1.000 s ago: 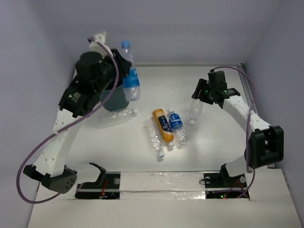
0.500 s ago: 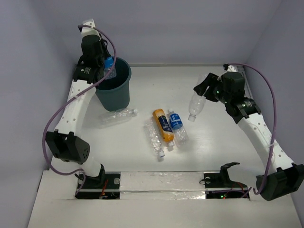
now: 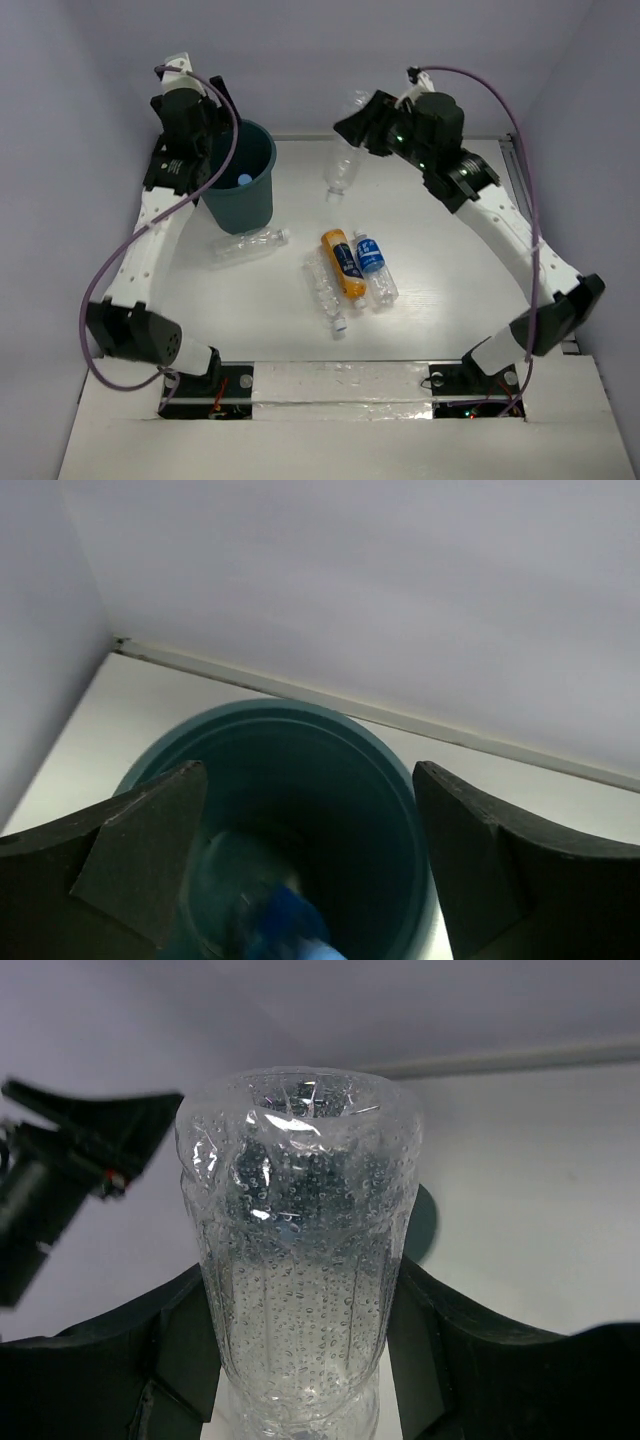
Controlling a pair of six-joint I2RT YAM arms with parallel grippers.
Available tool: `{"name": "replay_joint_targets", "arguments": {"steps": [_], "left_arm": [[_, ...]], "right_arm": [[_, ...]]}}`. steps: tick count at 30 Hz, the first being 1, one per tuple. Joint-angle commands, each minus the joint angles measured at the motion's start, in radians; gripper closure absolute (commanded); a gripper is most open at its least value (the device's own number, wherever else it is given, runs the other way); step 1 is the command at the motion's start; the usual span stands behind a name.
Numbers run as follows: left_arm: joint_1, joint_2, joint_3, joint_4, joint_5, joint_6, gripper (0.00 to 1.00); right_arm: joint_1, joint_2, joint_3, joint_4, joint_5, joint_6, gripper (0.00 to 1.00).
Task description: Put the plastic bottles in the bin
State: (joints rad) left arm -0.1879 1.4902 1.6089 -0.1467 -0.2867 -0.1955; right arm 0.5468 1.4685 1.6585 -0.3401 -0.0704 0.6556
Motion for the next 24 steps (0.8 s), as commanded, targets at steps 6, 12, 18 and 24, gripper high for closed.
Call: {"name": "replay_joint_targets", "arguments": {"steps": [6,12,18,24], "left_arm": [[0.005,-0.398,-0.272,-0.142,0.130,-0.257,0.33],[0.005,-0.625,-0.493,-0.365,0.081,-0.409,0.40],[0.005,-0.826,-0.668,-0.499,0.106,-0.579,0.37],[0.005,-0.861,-0.817,-0.554,0.164,-0.728,0.13]], "right_arm": [[0.143,0.401,0.449,0.263,0.066,0.098,0.38],[0.189,0.694,0.874,0.217,0.257,0.085,0.38],[0.234,0.865,0.972,0.289,0.434,0.029,0.38],[0.272,0.941,1.005,0.312,0.445,-0.131,0.21]]}}
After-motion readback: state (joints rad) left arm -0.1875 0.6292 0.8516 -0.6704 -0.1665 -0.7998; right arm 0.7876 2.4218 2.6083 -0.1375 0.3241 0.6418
